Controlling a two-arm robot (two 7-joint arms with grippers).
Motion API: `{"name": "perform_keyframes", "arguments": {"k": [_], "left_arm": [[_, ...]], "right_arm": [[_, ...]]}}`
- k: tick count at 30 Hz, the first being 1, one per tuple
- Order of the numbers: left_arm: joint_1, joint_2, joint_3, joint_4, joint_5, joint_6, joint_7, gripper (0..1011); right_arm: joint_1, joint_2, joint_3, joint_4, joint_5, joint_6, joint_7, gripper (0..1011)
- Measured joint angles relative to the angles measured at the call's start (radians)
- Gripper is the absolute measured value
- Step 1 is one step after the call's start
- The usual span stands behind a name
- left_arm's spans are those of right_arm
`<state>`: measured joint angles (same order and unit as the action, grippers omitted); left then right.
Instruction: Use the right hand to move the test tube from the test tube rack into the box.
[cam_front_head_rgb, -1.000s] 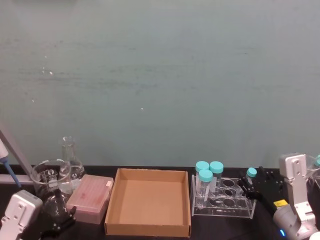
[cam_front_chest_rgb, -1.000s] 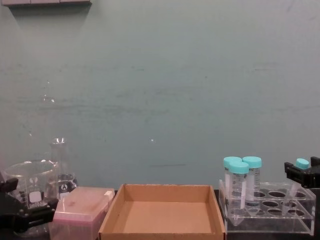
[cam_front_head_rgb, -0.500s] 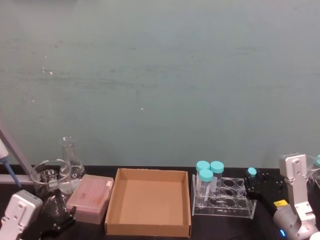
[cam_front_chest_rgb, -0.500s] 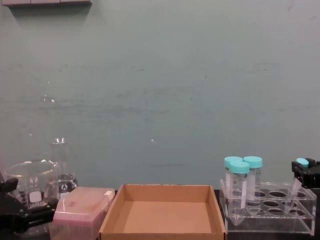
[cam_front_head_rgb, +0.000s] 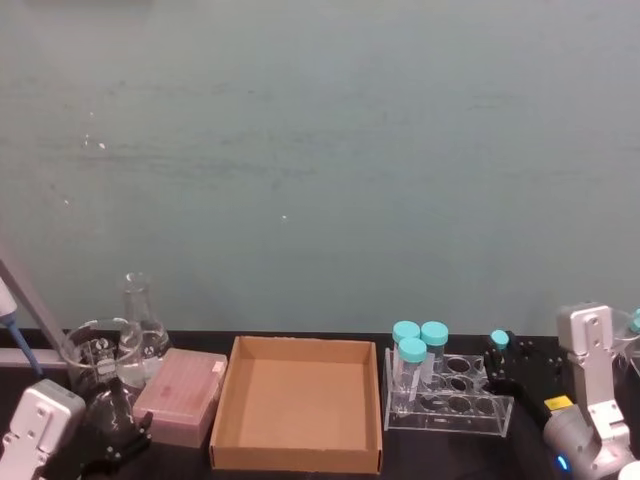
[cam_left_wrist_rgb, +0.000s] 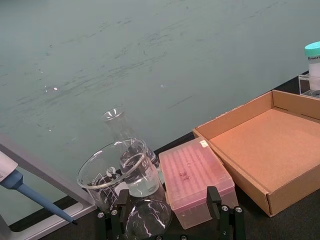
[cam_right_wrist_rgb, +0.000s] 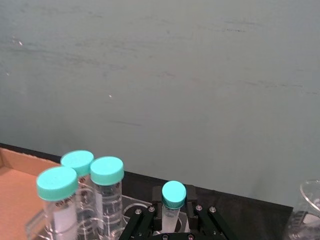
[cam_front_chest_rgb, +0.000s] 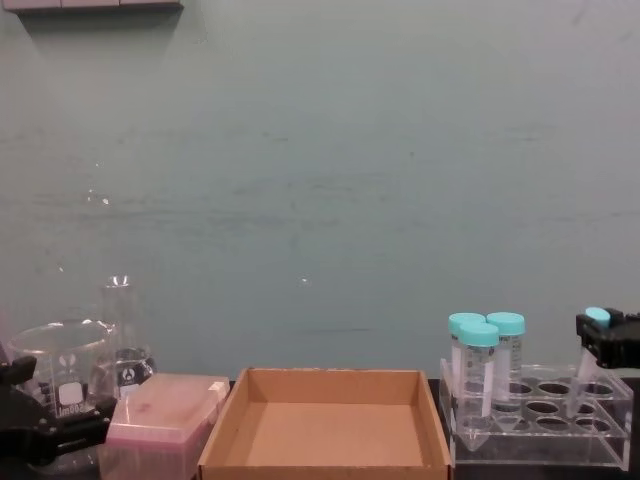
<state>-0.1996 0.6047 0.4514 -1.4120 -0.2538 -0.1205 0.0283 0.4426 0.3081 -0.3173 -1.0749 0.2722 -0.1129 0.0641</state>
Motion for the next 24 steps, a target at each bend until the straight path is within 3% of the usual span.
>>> {"name": "perform_keyframes", "arguments": {"k": [5,12,17,21,24], "left_arm": [[0.0,0.0,0.0,0.0,0.0,0.0,0.0,1000],[0.0,0.0,0.0,0.0,0.0,0.0,0.0,1000],[0.0,0.0,0.0,0.0,0.0,0.0,0.0,1000],[0.0,0.0,0.0,0.0,0.0,0.0,0.0,1000],[0.0,0.0,0.0,0.0,0.0,0.0,0.0,1000]], "right_arm": [[-0.013,0.0,0.021,-0.042,0.011,0.018,0.019,272],[-0.066,0.029,0.087,-0.238,0.047,0.059,0.046,272],[-0.074,0.037,0.12,-0.33,0.068,0.08,0.064,272],[-0.055,0.032,0.124,-0.367,0.077,0.092,0.099,272],[-0.029,0.016,0.107,-0.37,0.077,0.102,0.13,272]]}}
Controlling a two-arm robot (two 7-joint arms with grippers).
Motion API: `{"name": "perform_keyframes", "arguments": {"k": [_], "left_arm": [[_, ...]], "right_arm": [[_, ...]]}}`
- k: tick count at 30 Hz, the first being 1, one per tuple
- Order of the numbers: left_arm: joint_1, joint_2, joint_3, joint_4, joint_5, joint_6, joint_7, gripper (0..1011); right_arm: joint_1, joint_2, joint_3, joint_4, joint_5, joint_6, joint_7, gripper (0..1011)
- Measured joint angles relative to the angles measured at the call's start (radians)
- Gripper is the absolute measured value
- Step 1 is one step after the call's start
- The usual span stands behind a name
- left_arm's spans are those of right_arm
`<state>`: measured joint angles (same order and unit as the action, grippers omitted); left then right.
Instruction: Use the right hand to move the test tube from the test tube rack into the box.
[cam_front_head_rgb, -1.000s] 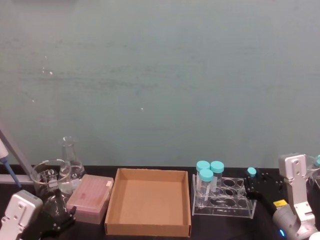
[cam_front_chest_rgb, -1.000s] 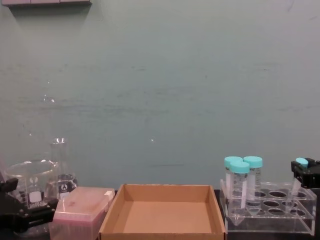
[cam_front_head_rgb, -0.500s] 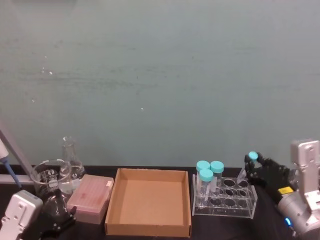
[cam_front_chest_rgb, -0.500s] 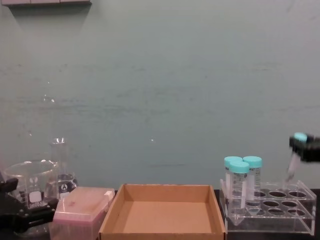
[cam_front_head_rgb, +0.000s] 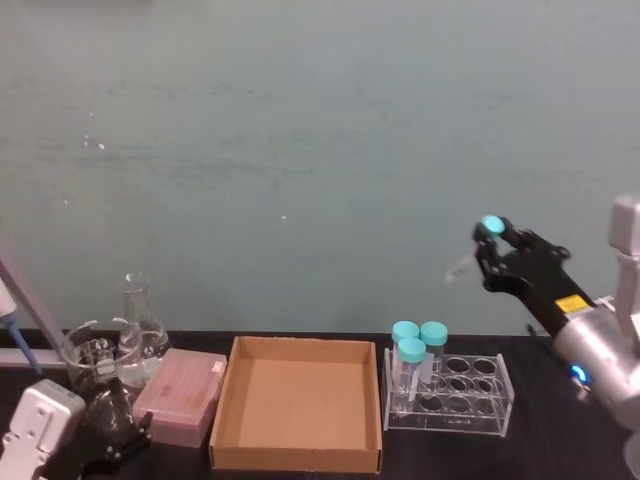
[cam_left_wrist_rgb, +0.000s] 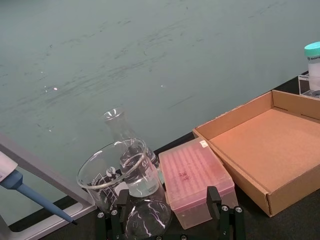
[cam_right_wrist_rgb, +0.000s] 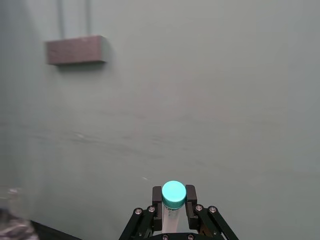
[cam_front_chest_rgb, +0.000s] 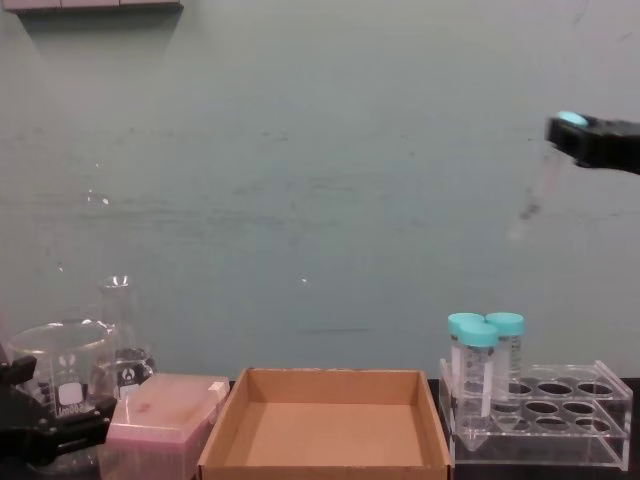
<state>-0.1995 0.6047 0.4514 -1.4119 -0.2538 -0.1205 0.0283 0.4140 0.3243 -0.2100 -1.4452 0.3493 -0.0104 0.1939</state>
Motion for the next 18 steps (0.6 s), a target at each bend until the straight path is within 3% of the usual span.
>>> {"name": "perform_keyframes", "arguments": {"k": [9,12,18], "left_arm": [[0.0,0.0,0.0,0.0,0.0,0.0,0.0,1000],[0.0,0.0,0.0,0.0,0.0,0.0,0.0,1000],[0.0,0.0,0.0,0.0,0.0,0.0,0.0,1000]], "right_arm": [[0.085,-0.081,-0.083,0.061,-0.014,0.085,0.066,272],[0.126,-0.127,-0.128,0.117,-0.031,0.134,0.072,272],[0.183,-0.201,-0.186,0.237,-0.07,0.178,0.071,270]]}}
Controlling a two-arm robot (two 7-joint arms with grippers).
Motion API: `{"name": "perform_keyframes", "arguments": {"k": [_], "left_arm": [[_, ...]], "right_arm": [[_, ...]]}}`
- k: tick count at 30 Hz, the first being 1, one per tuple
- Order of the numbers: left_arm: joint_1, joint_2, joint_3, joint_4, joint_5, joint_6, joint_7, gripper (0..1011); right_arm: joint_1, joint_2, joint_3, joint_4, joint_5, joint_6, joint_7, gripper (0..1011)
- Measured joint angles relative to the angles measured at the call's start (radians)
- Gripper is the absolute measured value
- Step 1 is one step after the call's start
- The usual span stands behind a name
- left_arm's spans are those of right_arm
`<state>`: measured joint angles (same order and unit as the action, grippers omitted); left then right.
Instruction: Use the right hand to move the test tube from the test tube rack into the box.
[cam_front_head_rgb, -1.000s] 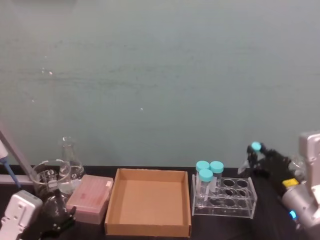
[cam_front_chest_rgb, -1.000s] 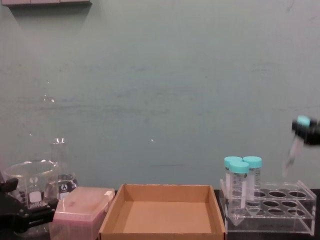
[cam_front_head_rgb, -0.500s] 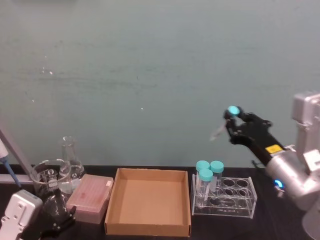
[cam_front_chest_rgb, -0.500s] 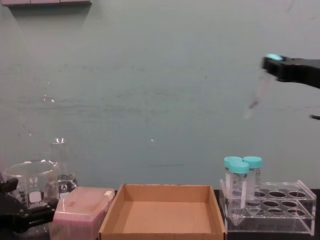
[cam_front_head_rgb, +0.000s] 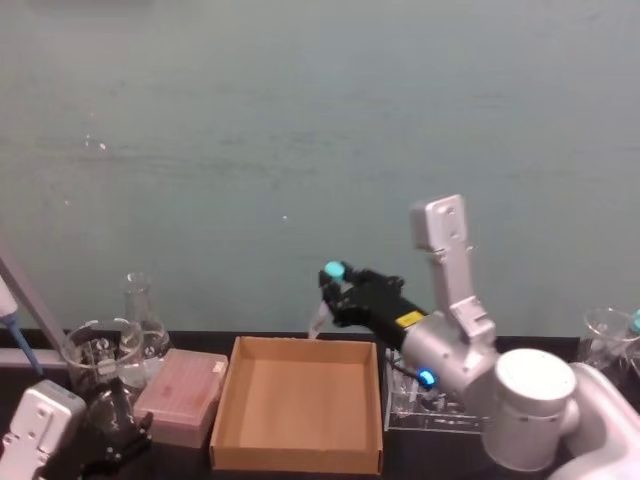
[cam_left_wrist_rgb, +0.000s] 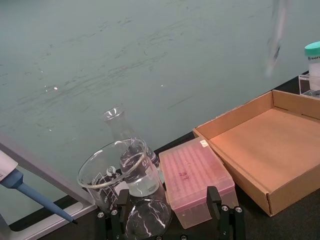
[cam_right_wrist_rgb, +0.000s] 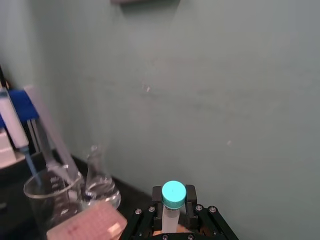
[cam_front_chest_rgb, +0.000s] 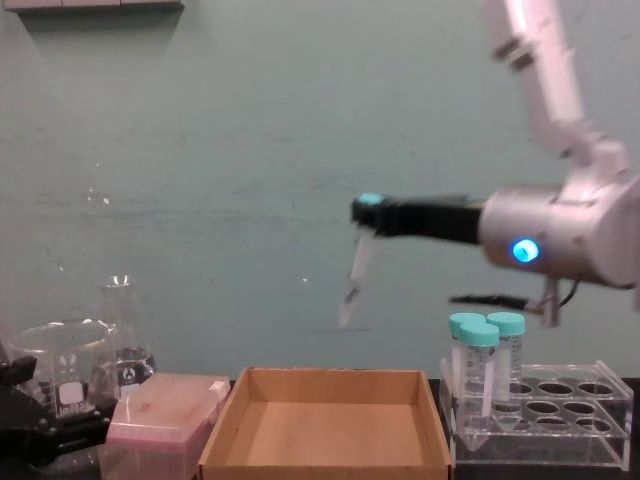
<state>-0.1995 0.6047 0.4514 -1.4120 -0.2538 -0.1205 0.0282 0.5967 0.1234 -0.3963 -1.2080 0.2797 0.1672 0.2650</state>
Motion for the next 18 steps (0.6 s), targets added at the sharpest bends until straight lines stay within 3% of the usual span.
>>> {"name": "perform_keyframes", "arguments": {"k": [7,18], "left_arm": [[0.0,0.0,0.0,0.0,0.0,0.0,0.0,1000],[0.0,0.0,0.0,0.0,0.0,0.0,0.0,1000]], "right_arm": [[0.039,-0.053,-0.026,0.119,-0.041,0.007,-0.012,272],[0.036,-0.048,-0.024,0.108,-0.038,0.004,-0.014,295]]}}
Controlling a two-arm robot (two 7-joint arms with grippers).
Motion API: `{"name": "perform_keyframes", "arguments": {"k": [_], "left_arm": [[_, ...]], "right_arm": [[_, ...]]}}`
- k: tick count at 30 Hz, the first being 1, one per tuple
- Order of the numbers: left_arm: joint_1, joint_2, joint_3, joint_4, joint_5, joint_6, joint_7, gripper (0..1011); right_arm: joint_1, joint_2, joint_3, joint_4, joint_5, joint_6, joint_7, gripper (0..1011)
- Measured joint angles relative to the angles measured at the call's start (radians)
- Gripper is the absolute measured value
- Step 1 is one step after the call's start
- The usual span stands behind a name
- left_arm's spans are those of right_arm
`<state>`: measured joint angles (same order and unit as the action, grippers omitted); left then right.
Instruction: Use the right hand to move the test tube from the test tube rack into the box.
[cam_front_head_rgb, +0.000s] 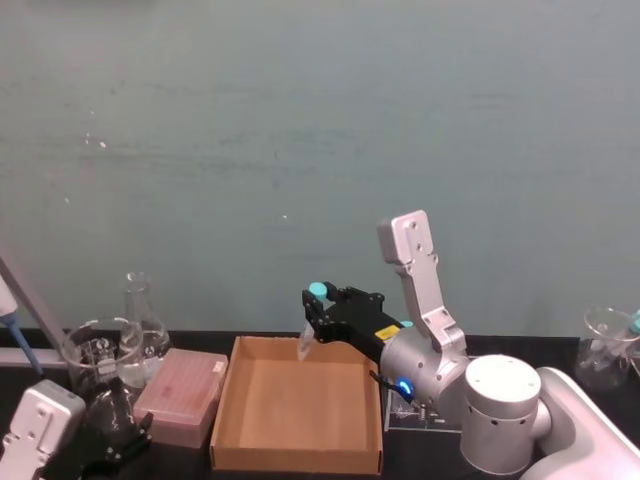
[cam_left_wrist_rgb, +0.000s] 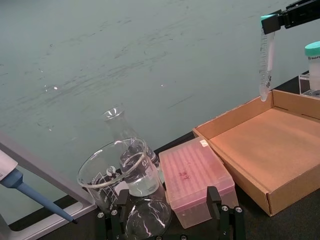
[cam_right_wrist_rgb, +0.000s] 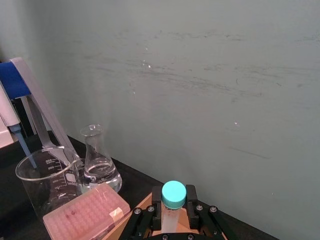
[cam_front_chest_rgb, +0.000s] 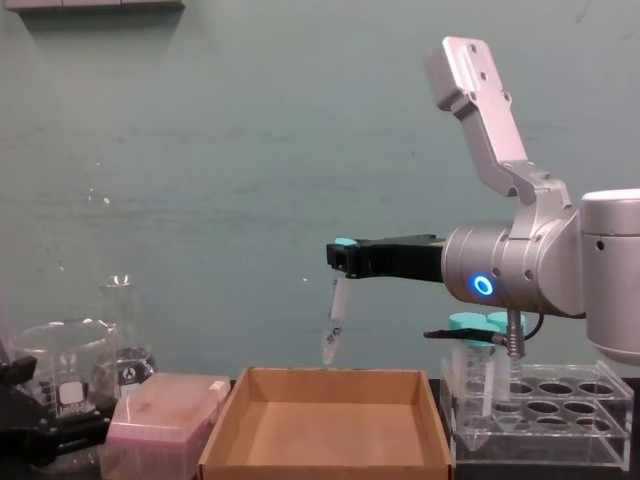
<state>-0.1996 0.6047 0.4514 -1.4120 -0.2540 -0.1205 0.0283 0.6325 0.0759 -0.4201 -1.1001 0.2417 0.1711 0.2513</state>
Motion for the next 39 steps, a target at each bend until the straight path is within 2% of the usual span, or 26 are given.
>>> {"name": "perform_keyframes", "arguments": {"k": [8,9,20,24,39], "left_arm": [[0.0,0.0,0.0,0.0,0.0,0.0,0.0,1000],[0.0,0.0,0.0,0.0,0.0,0.0,0.0,1000],[0.0,0.0,0.0,0.0,0.0,0.0,0.0,1000],[0.0,0.0,0.0,0.0,0.0,0.0,0.0,1000],[0.0,0.0,0.0,0.0,0.0,0.0,0.0,1000]], "right_arm": [[-0.003,0.003,0.001,-0.006,0.001,-0.001,-0.001,511],[-0.003,0.003,0.002,-0.007,0.002,-0.001,-0.001,573],[-0.004,0.004,0.003,-0.011,0.004,-0.002,0.0,912],[-0.005,0.005,0.003,-0.011,0.005,-0.002,0.0,1000],[-0.005,0.006,0.003,-0.013,0.005,-0.002,0.0,1000]]}}
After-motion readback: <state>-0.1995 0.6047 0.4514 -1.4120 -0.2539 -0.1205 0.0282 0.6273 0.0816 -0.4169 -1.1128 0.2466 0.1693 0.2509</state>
